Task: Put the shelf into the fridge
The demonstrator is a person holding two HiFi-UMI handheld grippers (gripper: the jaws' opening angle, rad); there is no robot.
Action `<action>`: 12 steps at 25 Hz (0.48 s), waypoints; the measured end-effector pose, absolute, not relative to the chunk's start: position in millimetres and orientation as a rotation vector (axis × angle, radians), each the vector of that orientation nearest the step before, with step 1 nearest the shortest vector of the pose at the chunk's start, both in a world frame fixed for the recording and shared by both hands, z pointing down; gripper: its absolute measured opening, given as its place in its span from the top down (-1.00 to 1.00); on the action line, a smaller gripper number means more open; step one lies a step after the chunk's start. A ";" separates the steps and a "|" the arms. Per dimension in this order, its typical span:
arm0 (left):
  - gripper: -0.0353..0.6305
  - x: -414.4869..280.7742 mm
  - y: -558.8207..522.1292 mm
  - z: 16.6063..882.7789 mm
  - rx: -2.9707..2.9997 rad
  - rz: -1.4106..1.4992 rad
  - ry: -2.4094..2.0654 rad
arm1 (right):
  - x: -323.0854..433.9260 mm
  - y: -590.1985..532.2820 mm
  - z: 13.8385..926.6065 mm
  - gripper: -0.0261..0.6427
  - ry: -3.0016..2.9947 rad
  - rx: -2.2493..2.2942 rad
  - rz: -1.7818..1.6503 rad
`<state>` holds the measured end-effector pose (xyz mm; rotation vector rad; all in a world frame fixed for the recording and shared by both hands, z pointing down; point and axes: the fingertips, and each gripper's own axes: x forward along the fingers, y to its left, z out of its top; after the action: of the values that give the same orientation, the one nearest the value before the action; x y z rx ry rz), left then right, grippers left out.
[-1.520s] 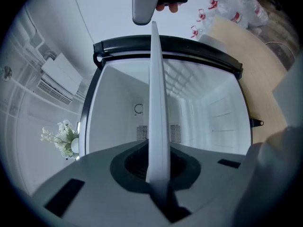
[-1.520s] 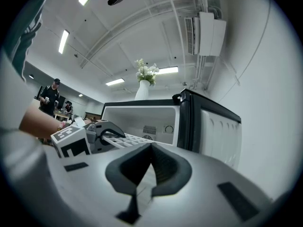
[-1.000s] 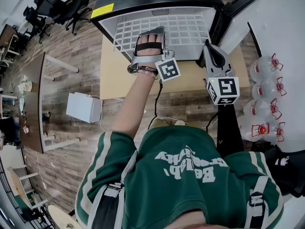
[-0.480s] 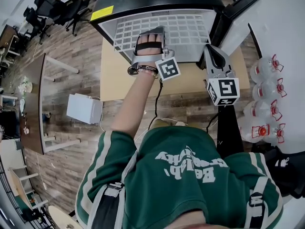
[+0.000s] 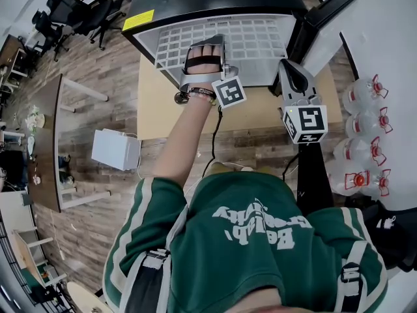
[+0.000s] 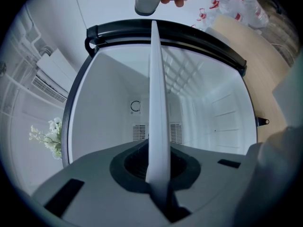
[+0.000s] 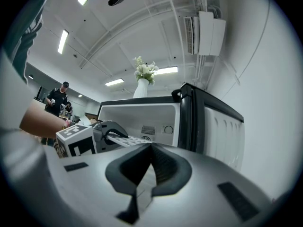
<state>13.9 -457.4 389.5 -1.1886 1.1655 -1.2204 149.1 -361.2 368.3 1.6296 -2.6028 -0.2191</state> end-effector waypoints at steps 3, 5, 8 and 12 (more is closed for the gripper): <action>0.82 14.1 -459.5 389.9 -1.185 -1.215 1.166 | 148.6 -362.5 366.4 0.91 -2.604 1.631 -0.223; 0.82 14.3 -461.6 390.4 -1.181 -1.211 1.167 | 148.5 -363.7 365.7 0.91 -2.604 1.632 -0.224; 0.82 13.8 -464.9 390.9 -1.177 -1.209 1.169 | 148.4 -366.0 365.7 0.91 -2.604 1.634 -0.222; 0.82 12.8 -469.4 391.7 -1.177 -1.213 1.168 | 146.2 -369.0 366.7 0.91 -2.604 1.636 -0.216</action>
<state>12.8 -469.4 391.7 -1.1772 1.1676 -1.2133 146.2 -369.0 366.7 1.6362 -2.6040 -0.2162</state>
